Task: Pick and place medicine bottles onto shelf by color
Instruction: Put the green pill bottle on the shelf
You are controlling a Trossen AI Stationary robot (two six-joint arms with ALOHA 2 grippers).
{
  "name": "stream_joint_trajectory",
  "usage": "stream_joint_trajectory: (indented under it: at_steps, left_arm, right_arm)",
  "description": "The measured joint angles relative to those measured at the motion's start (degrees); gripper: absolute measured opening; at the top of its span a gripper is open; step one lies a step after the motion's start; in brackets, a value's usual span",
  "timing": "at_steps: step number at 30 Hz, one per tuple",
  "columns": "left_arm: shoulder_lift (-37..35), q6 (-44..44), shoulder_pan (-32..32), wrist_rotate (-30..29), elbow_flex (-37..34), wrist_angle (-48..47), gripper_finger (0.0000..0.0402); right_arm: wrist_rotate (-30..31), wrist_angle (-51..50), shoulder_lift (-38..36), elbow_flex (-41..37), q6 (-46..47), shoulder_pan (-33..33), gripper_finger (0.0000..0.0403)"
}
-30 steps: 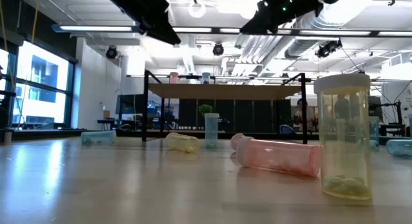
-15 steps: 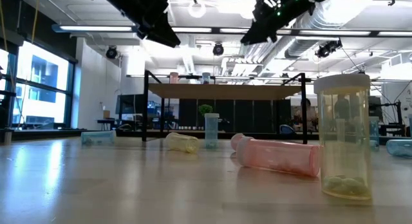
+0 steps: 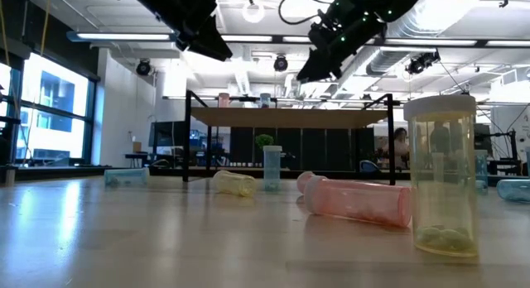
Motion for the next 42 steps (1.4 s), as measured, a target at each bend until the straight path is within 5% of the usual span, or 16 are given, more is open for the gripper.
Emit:
stream_joint_trajectory:
  at_steps: [11,42]
  left_arm:
    - [0.0,-0.5,0.0,0.0,0.0,0.0,0.0214]
    - [0.0,-0.5,0.0,-0.1,0.0,-0.2,0.0214]
  right_arm:
    - [1.8,-7.5,0.2,8.9,-2.3,0.4,0.0121]
    - [2.8,-14.1,7.4,7.7,-2.7,-0.1,0.0121]
